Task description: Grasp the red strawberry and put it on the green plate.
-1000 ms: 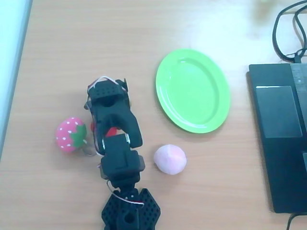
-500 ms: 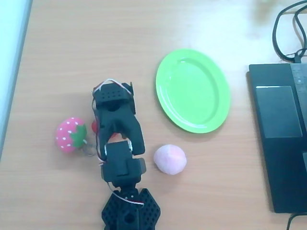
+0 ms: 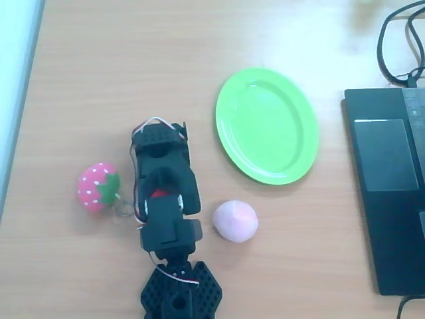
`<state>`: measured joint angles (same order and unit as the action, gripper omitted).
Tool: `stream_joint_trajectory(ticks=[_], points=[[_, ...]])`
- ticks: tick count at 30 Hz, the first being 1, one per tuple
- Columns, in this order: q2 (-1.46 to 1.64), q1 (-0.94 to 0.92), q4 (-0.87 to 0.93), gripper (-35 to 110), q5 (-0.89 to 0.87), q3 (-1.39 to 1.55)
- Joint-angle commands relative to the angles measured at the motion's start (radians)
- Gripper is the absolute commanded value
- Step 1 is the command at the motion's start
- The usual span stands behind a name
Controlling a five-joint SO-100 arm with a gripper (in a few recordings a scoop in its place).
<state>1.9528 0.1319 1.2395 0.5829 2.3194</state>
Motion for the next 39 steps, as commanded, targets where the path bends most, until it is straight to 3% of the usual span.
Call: stream_joint_trajectory(ticks=[1,10,16,23,33,39], points=[[0.003,0.015,-0.005,41,-0.008,0.012],[-0.009,0.021,-0.025,36,-0.020,0.018],[-0.009,0.032,-0.032,23,-0.034,0.021],[0.034,0.035,-0.014,21,-0.051,-0.011],[0.215,0.031,0.109,20,-0.067,-0.256],[0.268,-0.061,0.193,18,-0.067,-0.465]])
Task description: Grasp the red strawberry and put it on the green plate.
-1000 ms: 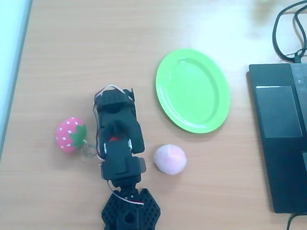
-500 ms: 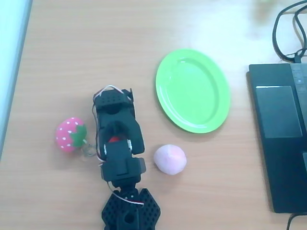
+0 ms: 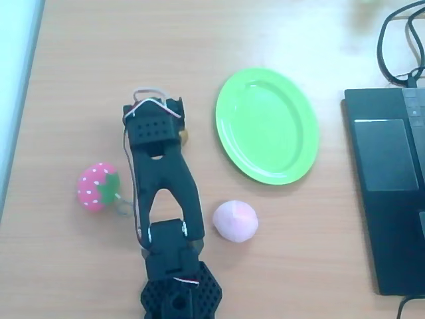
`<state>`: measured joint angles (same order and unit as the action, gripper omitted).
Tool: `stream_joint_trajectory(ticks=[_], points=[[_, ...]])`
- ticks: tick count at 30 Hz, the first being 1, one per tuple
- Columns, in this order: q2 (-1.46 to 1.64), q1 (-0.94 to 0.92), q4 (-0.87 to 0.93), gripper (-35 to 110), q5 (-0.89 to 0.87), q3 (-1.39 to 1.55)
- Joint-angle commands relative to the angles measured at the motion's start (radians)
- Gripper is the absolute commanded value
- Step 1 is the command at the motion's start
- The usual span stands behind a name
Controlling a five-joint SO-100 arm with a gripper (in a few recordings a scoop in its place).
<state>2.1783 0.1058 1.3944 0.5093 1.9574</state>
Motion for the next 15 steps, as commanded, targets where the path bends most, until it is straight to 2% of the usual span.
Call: stream_joint_trajectory(ticks=[1,7,15], points=[[0.037,-0.063,0.054,18,0.006,-0.138],[-0.061,-0.285,0.095,16,0.009,-0.258],[-0.377,-0.503,0.055,20,-0.017,-0.337]])
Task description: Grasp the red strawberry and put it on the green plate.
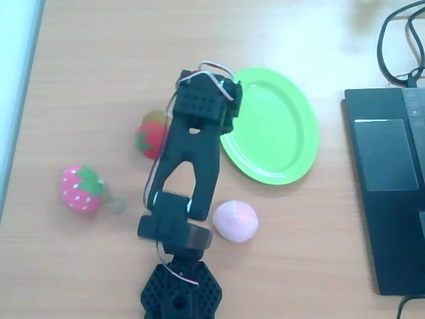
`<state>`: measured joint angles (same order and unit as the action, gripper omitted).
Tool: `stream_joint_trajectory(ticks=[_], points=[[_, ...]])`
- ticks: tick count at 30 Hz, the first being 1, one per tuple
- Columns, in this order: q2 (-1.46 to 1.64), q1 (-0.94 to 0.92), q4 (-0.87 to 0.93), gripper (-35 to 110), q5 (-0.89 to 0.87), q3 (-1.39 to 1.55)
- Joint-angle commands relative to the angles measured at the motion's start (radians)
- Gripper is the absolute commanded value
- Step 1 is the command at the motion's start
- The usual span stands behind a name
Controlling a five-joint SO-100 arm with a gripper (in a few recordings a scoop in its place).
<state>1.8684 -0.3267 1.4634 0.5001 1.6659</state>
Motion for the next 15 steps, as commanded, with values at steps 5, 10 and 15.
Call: stream_joint_trajectory(ticks=[5,10,15], points=[[-0.117,-0.114,-0.043,23,-0.003,-0.038],[-0.156,-0.135,-0.038,21,-0.041,-0.069],[-0.173,-0.126,-0.044,19,-0.023,-0.037]])
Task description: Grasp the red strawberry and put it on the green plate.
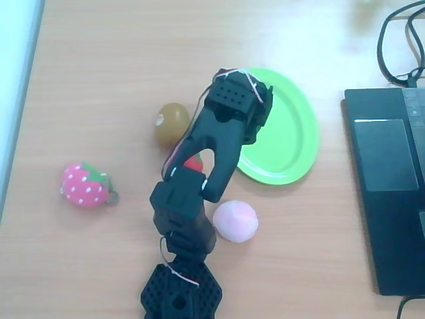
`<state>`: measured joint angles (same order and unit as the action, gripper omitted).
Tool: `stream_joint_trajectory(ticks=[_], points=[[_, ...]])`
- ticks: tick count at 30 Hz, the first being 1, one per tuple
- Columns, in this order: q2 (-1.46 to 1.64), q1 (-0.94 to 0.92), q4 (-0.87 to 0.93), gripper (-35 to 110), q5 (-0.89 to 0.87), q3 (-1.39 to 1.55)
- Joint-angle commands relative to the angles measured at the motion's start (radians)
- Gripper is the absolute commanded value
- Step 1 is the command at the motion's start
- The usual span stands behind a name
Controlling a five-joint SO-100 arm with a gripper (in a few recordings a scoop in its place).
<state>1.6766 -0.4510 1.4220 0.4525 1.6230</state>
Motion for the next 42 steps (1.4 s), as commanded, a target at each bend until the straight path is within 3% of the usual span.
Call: stream_joint_trajectory(ticks=[1,9,13,21,42], points=[[0.031,0.015,-0.003,22,0.057,0.031],[0.186,0.199,0.006,40,0.304,0.281],[0.233,0.295,0.009,47,0.331,0.333],[0.227,0.414,0.017,47,0.313,0.347],[0.117,0.408,-0.017,41,0.239,0.388]])
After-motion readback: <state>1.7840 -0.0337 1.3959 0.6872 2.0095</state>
